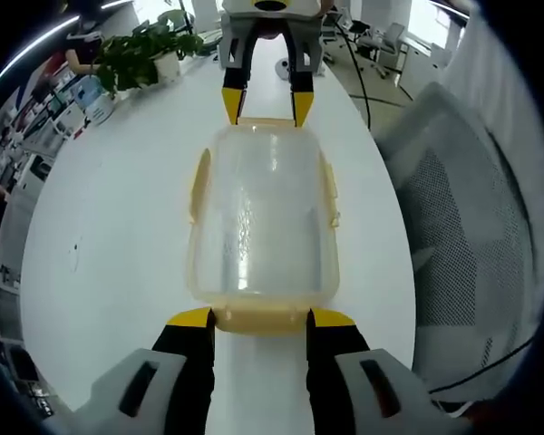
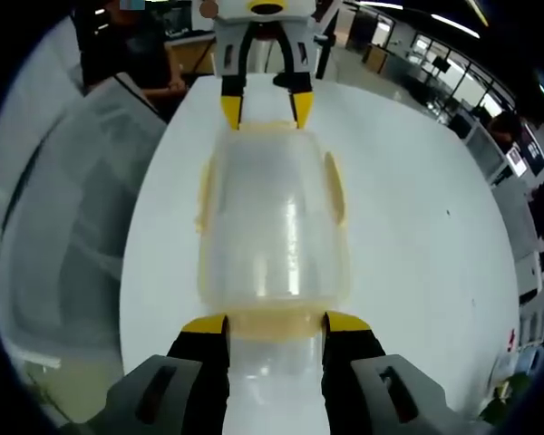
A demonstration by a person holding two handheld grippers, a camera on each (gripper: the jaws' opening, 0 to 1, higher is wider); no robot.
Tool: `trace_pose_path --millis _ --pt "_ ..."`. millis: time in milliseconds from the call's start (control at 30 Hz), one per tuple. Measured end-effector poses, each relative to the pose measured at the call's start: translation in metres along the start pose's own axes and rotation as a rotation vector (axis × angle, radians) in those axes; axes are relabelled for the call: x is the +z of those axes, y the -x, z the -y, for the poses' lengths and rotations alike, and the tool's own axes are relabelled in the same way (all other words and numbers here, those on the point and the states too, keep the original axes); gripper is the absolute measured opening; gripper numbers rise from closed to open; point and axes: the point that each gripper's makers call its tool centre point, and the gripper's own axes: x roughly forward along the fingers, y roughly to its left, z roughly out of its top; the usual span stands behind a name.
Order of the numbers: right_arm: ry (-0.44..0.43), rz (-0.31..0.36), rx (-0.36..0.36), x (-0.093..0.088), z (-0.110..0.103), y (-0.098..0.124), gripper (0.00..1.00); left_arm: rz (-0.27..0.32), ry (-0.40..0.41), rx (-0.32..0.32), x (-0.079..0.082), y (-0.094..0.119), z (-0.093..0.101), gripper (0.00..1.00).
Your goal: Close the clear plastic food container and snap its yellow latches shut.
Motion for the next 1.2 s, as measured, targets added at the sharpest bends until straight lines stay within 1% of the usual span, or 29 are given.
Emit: trace_pose_path --millis 167,533,1000,1200 --pt "0.000 -0.003 -0.003 -0.007 0.002 0.003 0.38 0.001 -0.001 0.002 0.007 -0.003 -0.001 0.39" --pt "-0.009 -0.001 -0.005 -0.023 -0.002 0.012 0.38 0.010 -0.012 0.004 0.024 -0.008 0.002 0.39" --pt "-0.010 -0.009 0.000 -0.039 -0.002 0.019 0.38 0.022 -0.006 -0.002 0.038 -0.019 0.003 0.39" --pt "-0.006 -0.019 0.004 -0.047 0.000 0.024 0.38 0.029 -0.003 -0.004 0.047 -0.024 0.003 0.39"
